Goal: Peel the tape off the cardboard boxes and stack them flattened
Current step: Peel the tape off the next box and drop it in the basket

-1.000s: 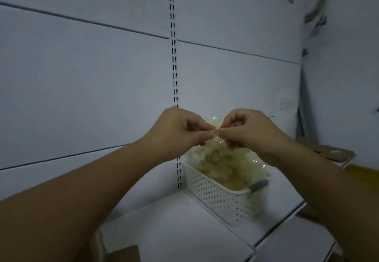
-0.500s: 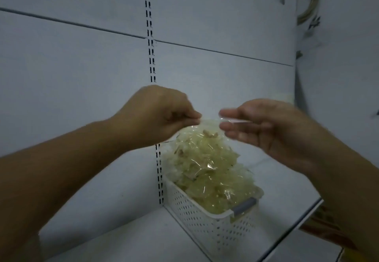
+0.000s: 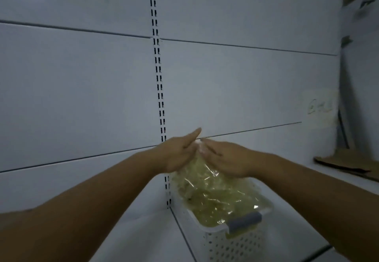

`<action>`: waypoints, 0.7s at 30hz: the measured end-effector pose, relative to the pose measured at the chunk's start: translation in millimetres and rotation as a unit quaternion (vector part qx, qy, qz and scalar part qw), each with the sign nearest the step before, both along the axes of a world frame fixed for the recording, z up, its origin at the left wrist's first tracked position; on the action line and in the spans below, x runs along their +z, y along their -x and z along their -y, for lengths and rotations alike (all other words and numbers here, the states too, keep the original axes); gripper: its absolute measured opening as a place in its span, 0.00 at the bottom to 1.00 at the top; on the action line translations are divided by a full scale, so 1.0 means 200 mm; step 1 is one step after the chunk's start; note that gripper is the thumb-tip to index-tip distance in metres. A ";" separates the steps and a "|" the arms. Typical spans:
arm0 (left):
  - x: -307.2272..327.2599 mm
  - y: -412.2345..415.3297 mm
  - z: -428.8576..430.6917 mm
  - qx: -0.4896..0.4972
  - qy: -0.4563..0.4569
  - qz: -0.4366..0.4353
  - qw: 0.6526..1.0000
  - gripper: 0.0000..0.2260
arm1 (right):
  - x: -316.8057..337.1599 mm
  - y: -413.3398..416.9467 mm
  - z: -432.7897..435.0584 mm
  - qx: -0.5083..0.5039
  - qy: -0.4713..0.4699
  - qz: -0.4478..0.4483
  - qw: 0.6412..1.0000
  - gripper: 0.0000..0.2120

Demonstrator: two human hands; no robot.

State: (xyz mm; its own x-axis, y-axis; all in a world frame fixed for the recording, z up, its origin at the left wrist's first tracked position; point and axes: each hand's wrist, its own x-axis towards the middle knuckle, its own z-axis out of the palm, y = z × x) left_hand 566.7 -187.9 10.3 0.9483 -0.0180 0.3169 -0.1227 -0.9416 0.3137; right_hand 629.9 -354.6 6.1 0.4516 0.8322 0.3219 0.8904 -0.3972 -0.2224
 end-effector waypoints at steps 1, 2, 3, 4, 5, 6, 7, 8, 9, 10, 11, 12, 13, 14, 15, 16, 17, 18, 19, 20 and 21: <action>-0.05 0.01 -0.02 -0.010 0.051 -0.033 0.998 0.22 | -0.06 -0.02 -0.01 0.013 0.004 -0.016 1.000 0.22; -0.09 0.01 -0.03 -0.015 0.110 -0.059 0.992 0.23 | -0.11 -0.04 -0.02 0.018 0.001 -0.028 0.999 0.21; -0.13 0.01 -0.03 -0.013 0.179 -0.078 0.981 0.24 | -0.14 -0.07 -0.03 0.018 0.002 -0.039 0.999 0.21; -0.16 0.00 -0.01 -0.005 0.239 -0.090 0.967 0.27 | -0.16 -0.09 -0.03 0.016 0.009 -0.051 0.999 0.23; -0.19 -0.01 0.01 0.002 0.272 -0.094 0.958 0.29 | -0.18 -0.11 -0.03 0.011 0.020 -0.063 0.998 0.24; -0.23 -0.03 0.04 0.010 0.272 -0.089 0.958 0.30 | -0.21 -0.13 -0.03 0.003 0.033 -0.078 0.996 0.25; -0.27 -0.04 0.07 0.018 0.247 -0.079 0.965 0.30 | -0.24 -0.14 -0.02 -0.004 0.044 -0.096 0.994 0.25; -0.31 -0.06 0.09 0.024 0.221 -0.068 0.973 0.29 | -0.28 -0.15 -0.01 -0.009 0.052 -0.112 0.992 0.25; -0.33 -0.06 0.11 0.030 0.206 -0.061 0.976 0.28 | -0.31 -0.16 0.00 -0.011 0.057 -0.125 0.990 0.25; -0.35 -0.07 0.12 0.034 0.199 -0.064 0.977 0.26 | -0.33 -0.17 0.01 -0.006 0.058 -0.134 0.989 0.25; -0.35 -0.07 0.14 0.034 0.192 -0.065 0.979 0.25 | -0.34 -0.18 0.01 0.009 0.052 -0.145 0.988 0.25; -0.35 -0.07 0.14 0.031 0.192 -0.066 0.979 0.23 | -0.35 -0.18 0.01 0.030 0.041 -0.161 0.986 0.25; -0.35 -0.07 0.14 0.027 0.197 -0.062 0.978 0.23 | -0.35 -0.19 0.02 0.050 0.033 -0.177 0.982 0.26; -0.36 -0.07 0.13 0.027 0.201 -0.055 0.978 0.23 | -0.36 -0.19 0.02 0.059 0.027 -0.187 0.980 0.26; -0.37 -0.06 0.13 0.033 0.194 -0.047 0.979 0.24 | -0.37 -0.19 0.02 0.056 0.019 -0.189 0.980 0.27; -0.37 -0.06 0.13 0.049 0.190 -0.045 0.980 0.26 | -0.38 -0.19 0.03 0.046 0.002 -0.188 0.981 0.28; -0.37 -0.05 0.13 0.065 0.214 -0.044 0.974 0.27 | -0.39 -0.19 0.03 0.037 -0.029 -0.193 0.980 0.29; -0.36 -0.05 0.13 0.074 0.265 -0.046 0.960 0.29 | -0.39 -0.18 0.04 0.033 -0.072 -0.208 0.975 0.29; -0.35 -0.05 0.12 0.073 0.320 -0.041 0.944 0.29 | -0.39 -0.16 0.05 0.033 -0.122 -0.229 0.965 0.29; -0.34 -0.04 0.12 0.061 0.356 -0.034 0.932 0.27 | -0.38 -0.15 0.05 0.034 -0.181 -0.248 0.951 0.29; -0.33 -0.03 0.12 0.049 0.360 -0.026 0.931 0.23 | -0.37 -0.15 0.06 0.031 -0.247 -0.256 0.934 0.28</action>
State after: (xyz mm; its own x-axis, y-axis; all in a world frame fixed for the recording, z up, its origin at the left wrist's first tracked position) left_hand 573.4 -211.6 -56.1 0.9483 0.2696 0.1675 -0.0140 -0.4916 0.8707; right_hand 660.1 -366.9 -67.1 0.6069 0.6697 0.4280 0.6346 -0.0841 -0.7682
